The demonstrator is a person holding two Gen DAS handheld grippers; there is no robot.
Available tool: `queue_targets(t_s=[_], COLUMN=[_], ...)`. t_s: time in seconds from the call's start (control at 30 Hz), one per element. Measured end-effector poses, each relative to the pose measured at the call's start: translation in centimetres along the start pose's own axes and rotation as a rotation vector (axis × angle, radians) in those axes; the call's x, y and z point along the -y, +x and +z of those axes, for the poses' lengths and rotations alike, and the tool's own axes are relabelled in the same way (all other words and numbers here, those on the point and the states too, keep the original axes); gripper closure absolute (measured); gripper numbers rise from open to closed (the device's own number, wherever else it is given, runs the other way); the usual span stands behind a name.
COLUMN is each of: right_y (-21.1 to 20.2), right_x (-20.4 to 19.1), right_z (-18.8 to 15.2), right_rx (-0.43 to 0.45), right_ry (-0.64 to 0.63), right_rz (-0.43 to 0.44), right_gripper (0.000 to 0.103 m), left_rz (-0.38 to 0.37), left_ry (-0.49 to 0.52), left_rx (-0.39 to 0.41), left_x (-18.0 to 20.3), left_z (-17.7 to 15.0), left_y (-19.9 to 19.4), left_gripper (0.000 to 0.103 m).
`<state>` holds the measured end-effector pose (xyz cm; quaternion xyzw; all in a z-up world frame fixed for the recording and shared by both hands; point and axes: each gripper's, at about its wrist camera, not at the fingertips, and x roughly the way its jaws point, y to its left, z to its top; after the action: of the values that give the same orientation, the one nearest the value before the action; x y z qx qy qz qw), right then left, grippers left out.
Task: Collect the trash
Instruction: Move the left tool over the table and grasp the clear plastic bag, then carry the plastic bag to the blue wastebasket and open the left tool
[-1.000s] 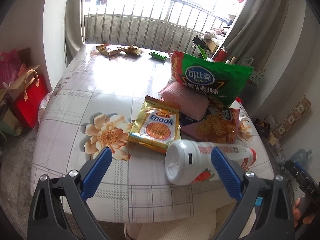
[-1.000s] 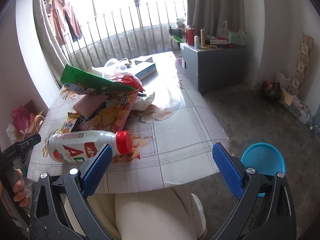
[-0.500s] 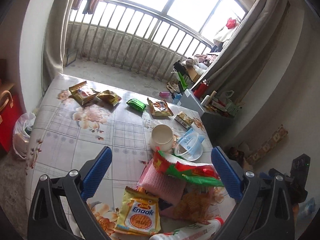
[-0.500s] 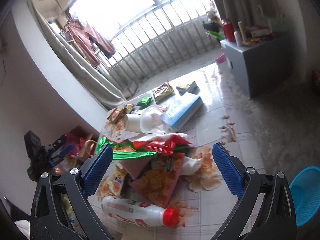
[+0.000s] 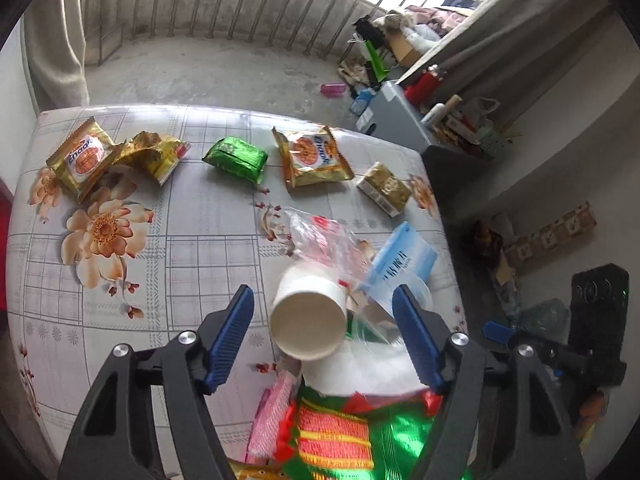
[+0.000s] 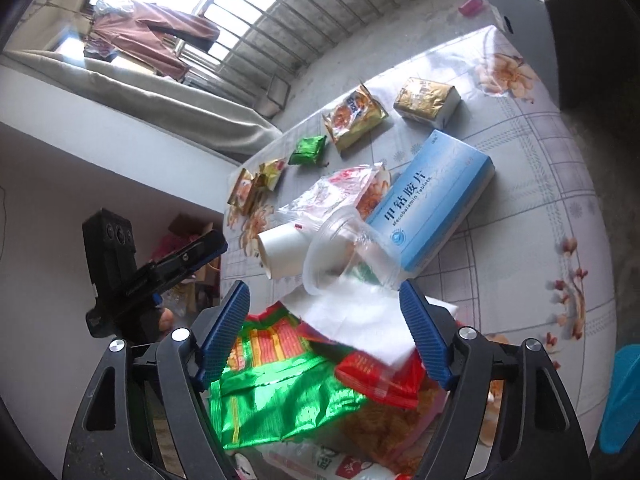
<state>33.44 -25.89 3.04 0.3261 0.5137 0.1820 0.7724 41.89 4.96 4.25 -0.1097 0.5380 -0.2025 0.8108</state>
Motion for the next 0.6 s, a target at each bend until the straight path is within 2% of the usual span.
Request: queue_targets(t_s=[0.1,0.23,0.33,0.43,0.57,0.6], right_y=[2.3,5.0,6.3,6.8,6.2,5.8], right_x=[-0.6,-0.5,-0.2,0.0,-0.1,-0.1], right_z=[1.8,3.6,4.3,4.4,4.2,4.1], right_rx=[-0.044,-0.1,-0.141,-0.177,-0.191,-0.194], right_ry=[-0.018,-0.024,-0.019,-0.02,-0.046,-0.055], right_rz=[-0.055,-0.122,-0.15,-0.15,-0.151,-0.153], right_gripper=[0.036,0.04,0.045,0.053,0.062,0.064], left_rz=[0.025,-0.033,-0.007,0.023,0.061,0.068], left_ry=[-0.043,-0.156,-0.111,-0.075,-0.001,0.007], left_rx=[-0.089,-0.203,-0.267,-0.284,-0.292,-0.299], left_x=[-0.7,-1.8,-0.6,0.3,1.3,1.3], left_z=[3.1,5.4,5.6,5.5,5.0,4.8], left_y=[3.2,6.6,8.8,9.8,10.1,10.1], left_gripper=[0.034,0.034,0.034,0.036,0.054,0.064])
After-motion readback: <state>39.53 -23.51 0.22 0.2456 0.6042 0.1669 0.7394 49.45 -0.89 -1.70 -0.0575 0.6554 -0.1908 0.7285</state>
